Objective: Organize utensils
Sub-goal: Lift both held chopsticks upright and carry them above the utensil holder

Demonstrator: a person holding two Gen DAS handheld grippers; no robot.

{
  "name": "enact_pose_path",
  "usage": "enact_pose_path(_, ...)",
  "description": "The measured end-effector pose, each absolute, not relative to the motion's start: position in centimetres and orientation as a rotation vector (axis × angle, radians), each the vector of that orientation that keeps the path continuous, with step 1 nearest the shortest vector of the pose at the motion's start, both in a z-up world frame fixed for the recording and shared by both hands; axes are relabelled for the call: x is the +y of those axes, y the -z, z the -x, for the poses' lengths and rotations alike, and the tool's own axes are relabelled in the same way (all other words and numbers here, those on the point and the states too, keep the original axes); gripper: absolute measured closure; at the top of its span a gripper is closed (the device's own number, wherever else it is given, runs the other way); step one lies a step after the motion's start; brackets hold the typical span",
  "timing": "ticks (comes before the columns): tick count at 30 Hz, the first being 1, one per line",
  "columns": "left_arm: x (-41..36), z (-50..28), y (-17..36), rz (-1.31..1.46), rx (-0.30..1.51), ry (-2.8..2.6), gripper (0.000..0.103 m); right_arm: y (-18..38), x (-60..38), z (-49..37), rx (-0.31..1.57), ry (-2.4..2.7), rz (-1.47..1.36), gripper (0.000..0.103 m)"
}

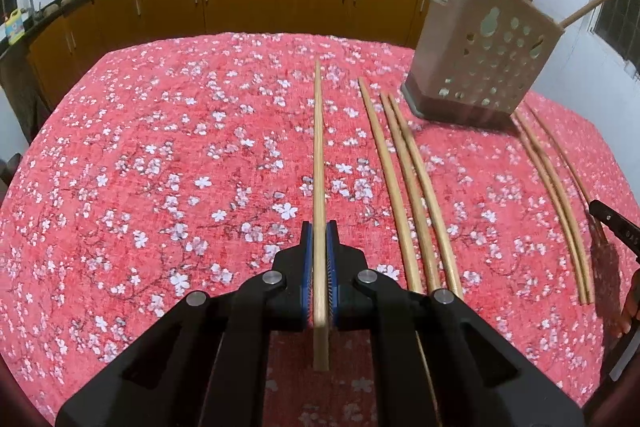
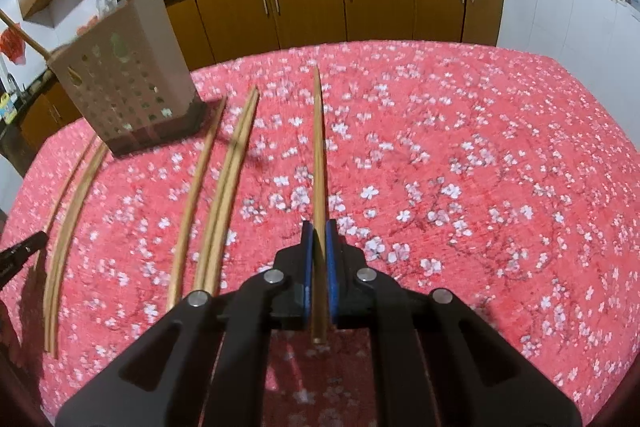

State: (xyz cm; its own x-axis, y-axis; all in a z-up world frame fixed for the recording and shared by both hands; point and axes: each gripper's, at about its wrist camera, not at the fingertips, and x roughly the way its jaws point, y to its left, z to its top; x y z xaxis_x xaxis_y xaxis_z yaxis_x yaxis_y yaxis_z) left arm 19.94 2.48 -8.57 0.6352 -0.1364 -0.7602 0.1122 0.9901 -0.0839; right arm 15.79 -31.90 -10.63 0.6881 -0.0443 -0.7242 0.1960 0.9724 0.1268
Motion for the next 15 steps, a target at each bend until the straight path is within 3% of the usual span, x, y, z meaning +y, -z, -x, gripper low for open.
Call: enact_pose_path(15, 4.3, -17.5, -1.1, 0.115, 0.608, 0.147, 0.096, 0.6, -32.6, -12.8, 0.516, 0.137, -0.202, 0.095)
